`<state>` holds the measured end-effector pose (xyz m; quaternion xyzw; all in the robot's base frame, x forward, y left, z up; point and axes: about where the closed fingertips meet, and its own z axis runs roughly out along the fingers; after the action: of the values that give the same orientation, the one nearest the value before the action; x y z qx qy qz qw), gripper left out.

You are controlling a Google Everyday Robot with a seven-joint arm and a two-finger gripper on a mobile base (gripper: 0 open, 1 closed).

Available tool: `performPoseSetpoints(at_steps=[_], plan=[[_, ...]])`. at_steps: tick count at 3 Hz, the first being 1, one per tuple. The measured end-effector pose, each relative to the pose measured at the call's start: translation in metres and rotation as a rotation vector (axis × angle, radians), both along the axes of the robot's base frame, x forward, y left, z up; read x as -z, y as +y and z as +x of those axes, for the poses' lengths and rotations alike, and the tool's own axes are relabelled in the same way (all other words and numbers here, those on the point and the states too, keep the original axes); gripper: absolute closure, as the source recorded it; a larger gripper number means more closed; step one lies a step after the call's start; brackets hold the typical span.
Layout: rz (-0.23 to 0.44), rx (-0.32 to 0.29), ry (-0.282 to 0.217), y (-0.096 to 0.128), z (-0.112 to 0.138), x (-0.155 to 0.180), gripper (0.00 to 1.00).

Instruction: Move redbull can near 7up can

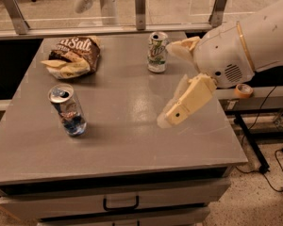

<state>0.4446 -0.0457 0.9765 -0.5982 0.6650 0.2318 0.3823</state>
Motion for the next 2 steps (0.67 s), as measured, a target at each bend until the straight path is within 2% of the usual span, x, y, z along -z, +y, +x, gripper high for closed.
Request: performPoseSetpoints(at_steps=[1,2], plan=[[0.123,-0.055,0.025,0.042,-0.003,0.027,0.00],[0.259,-0.133,0.015,0.099,0.002,0.043,0.00]])
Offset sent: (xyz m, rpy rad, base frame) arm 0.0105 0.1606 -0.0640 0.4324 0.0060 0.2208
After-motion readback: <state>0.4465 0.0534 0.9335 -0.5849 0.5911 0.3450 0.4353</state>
